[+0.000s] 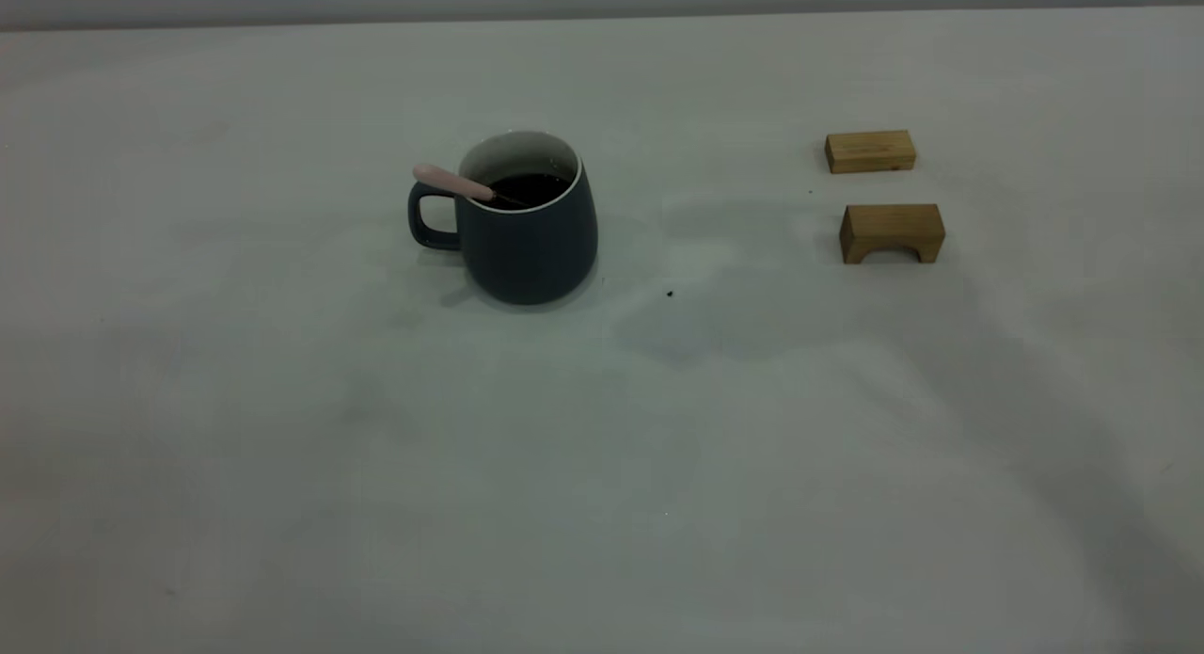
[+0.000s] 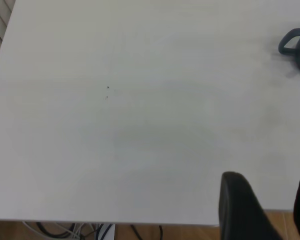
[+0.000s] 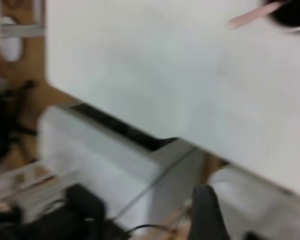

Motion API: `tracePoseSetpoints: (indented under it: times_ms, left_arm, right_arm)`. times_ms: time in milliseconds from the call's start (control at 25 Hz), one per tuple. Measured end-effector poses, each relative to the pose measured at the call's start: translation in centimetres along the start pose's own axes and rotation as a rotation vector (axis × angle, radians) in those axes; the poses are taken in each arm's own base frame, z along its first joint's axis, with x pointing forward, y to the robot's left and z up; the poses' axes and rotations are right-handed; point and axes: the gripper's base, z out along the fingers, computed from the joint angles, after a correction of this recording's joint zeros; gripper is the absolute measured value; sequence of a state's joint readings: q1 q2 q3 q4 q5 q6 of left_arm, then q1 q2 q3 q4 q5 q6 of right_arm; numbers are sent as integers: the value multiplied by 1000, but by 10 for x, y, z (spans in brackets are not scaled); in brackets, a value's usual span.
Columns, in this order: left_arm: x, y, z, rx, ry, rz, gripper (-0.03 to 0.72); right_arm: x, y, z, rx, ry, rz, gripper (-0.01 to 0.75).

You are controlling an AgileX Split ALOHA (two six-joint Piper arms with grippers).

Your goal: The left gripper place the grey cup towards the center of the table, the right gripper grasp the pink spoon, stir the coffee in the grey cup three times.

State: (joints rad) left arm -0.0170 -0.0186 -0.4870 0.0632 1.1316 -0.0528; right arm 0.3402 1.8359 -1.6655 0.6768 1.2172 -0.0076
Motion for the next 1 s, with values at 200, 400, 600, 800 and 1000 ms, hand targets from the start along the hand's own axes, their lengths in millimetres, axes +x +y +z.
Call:
tracePoseSetpoints:
  times_ms: [200,400,600,800,1000]
  left_arm:
    - [0,0,0,0,0,0,341]
    - [0,0,0,0,0,0,341]
    - [0,0,0,0,0,0,341]
    - [0,0,0,0,0,0,341]
    - [0,0,0,0,0,0,341]
  right_arm:
    - [9,10,-24,50,-49,-70,555]
    - [19,23,-45,42,-95,-106,555]
    - [64,47,-102,90,-218,-273,555]
    - [161,29,-137,268,-267,-347,555]
    - [249,-13,-139,434,-306,-383,555]
